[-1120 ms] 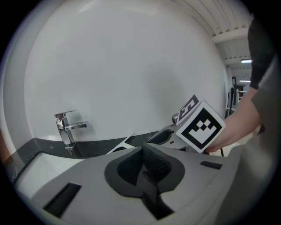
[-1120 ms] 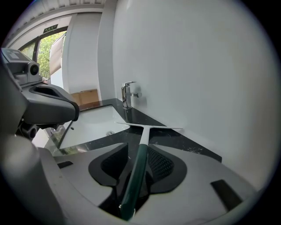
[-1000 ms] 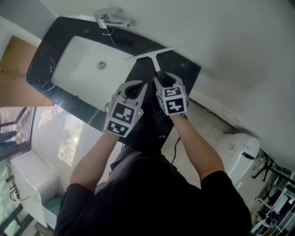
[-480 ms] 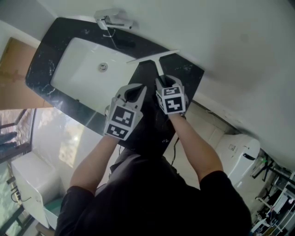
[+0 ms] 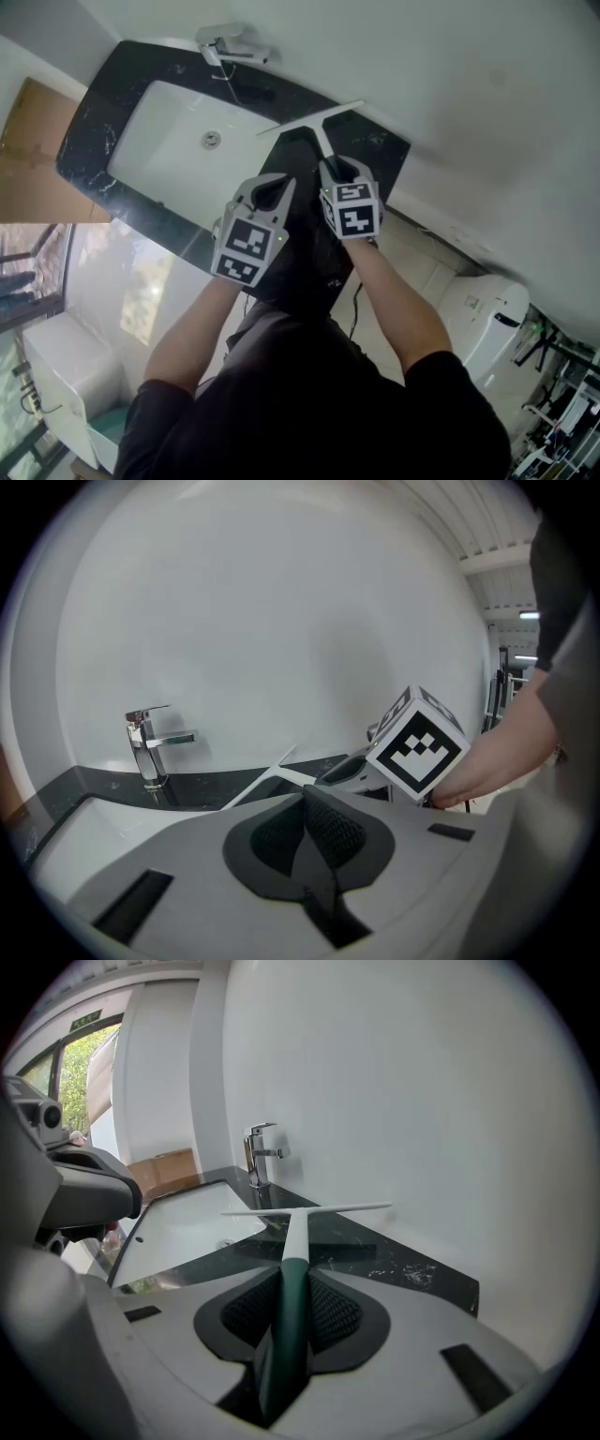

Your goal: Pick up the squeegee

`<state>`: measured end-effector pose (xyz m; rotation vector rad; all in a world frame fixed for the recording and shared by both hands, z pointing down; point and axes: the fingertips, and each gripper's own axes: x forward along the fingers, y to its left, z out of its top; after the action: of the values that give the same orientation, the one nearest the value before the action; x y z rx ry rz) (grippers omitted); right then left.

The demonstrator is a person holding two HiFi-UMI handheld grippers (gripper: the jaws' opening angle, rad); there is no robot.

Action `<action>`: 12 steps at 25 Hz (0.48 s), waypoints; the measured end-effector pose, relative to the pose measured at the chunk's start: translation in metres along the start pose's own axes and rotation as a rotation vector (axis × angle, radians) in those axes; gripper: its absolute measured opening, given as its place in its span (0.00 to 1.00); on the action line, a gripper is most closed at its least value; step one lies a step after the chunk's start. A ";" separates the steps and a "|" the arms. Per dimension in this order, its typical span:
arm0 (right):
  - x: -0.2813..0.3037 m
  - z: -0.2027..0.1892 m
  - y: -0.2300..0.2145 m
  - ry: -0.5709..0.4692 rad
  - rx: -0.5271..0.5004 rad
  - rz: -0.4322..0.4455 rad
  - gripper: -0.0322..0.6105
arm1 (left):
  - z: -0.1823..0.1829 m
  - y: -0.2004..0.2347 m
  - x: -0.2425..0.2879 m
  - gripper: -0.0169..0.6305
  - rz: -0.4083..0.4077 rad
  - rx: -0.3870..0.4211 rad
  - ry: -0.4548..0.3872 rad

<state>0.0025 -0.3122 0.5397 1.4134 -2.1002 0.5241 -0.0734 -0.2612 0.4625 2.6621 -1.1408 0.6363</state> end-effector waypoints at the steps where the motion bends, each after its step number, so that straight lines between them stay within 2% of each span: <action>1: -0.007 0.002 0.001 -0.012 0.003 0.003 0.21 | 0.002 -0.002 -0.002 0.03 0.003 0.002 -0.004; 6: -0.057 0.013 0.003 -0.091 0.009 0.025 0.21 | 0.015 -0.024 -0.019 0.03 0.020 0.018 -0.033; 12: -0.135 0.015 0.002 -0.194 -0.032 0.058 0.21 | 0.037 -0.073 -0.048 0.03 0.053 0.051 -0.090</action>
<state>0.0373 -0.2239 0.4420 1.4385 -2.2977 0.3876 -0.0389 -0.1914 0.4083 2.7368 -1.2385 0.5675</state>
